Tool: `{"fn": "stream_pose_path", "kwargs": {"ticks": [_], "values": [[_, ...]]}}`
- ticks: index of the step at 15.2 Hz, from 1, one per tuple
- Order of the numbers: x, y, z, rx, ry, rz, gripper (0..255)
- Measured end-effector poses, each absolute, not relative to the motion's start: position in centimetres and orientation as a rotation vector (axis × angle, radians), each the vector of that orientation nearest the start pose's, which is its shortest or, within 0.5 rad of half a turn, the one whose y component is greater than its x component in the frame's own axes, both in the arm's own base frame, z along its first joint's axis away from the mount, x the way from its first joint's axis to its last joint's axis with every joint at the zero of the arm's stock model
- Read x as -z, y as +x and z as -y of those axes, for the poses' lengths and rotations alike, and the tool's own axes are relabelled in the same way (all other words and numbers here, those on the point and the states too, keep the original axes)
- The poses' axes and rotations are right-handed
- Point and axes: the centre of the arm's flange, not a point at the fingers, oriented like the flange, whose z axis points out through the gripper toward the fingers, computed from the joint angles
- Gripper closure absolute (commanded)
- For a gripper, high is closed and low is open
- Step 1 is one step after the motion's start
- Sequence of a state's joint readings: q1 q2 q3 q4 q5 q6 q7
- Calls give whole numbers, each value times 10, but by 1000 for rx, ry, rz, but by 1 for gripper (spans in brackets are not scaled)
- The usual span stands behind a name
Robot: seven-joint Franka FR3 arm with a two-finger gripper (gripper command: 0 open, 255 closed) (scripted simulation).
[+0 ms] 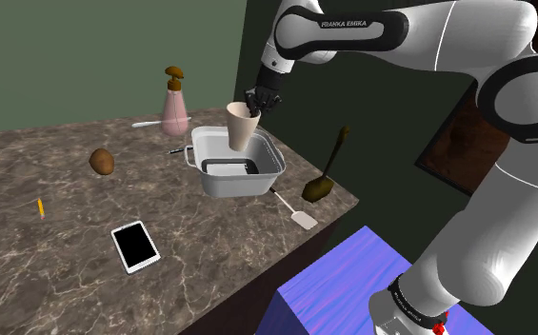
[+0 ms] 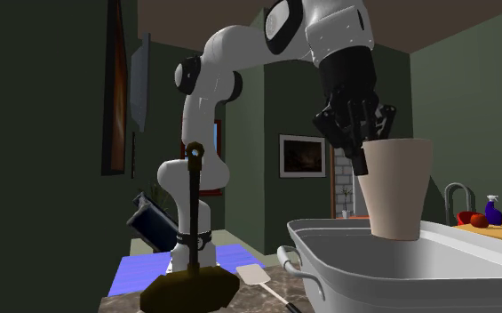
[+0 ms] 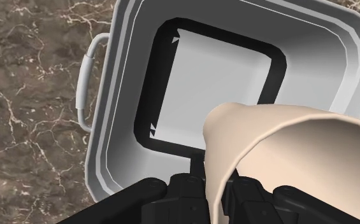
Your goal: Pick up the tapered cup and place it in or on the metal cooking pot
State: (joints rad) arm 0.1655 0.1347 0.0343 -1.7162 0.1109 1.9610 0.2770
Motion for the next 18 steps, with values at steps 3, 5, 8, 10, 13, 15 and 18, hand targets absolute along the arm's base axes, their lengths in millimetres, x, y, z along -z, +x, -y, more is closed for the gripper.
{"fn": "stream_pose_path", "kwargs": {"ticks": [3, 5, 8, 10, 13, 15, 18], "values": [[-512, 602, -128, 122, -3002, -172, 255], [-512, 602, -128, 123, -3002, -172, 0], [-512, 602, -128, 123, -3002, -172, 0], [-512, 602, -128, 123, -3002, -172, 0], [-541, 601, -125, 125, -3001, -172, 0], [-555, 599, -123, 125, -3001, -172, 0], [-561, 597, -122, 124, -3002, -172, 0]]}}
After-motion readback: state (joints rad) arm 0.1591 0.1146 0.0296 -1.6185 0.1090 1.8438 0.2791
